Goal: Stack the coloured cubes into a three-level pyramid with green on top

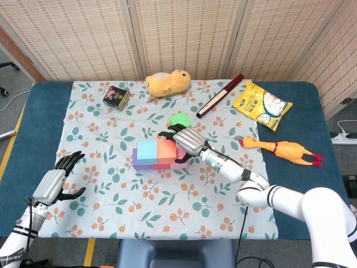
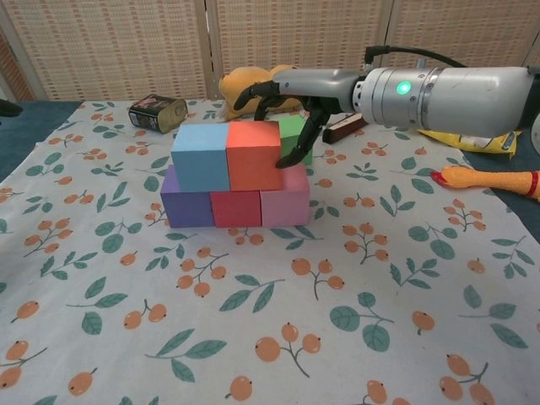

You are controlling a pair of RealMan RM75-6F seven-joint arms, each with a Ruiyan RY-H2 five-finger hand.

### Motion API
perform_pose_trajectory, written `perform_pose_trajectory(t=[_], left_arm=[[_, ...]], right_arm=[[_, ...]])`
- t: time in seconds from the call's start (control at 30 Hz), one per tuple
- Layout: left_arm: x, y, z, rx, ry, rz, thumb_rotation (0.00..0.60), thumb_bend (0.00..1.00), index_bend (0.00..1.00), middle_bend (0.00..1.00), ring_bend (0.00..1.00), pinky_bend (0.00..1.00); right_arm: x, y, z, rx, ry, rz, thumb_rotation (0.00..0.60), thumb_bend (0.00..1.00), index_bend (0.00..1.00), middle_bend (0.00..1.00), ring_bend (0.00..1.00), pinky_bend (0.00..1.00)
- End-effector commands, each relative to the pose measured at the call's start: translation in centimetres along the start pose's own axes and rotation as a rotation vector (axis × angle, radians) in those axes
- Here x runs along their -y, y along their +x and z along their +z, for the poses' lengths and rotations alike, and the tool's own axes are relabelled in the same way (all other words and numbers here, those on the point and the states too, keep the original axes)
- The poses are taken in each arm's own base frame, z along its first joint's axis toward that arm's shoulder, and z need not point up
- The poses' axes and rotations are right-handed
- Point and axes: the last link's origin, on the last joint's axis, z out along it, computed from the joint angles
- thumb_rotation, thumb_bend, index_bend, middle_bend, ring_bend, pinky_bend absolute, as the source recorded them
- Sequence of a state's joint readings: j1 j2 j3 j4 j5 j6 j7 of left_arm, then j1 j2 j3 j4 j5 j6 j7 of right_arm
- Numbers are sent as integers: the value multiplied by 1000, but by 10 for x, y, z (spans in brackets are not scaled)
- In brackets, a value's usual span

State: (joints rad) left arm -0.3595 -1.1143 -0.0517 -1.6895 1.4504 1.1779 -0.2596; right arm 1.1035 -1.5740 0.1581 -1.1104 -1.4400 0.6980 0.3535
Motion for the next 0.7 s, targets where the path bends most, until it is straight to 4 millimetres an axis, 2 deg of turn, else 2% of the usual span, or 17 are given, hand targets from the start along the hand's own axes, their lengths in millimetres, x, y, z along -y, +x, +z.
perform_pose_trajectory(t=[0.03,0.5,0.7], left_arm=[[0,0,0,0,0,0,600,298,57,0,0,57],[1,-1,0,4,0,-2,600,296,56,0,0,57],[0,-1,0,3,-2,-3,600,297,56,0,0,57]], right_arm=[[0,0,1,1,-1,0,600,116,120,322,85,91],[0,-2,1,7,-5,-7,600,115,111,322,85,83],[0,-2,1,9,-8,-8,600,116,65,322,78,56]])
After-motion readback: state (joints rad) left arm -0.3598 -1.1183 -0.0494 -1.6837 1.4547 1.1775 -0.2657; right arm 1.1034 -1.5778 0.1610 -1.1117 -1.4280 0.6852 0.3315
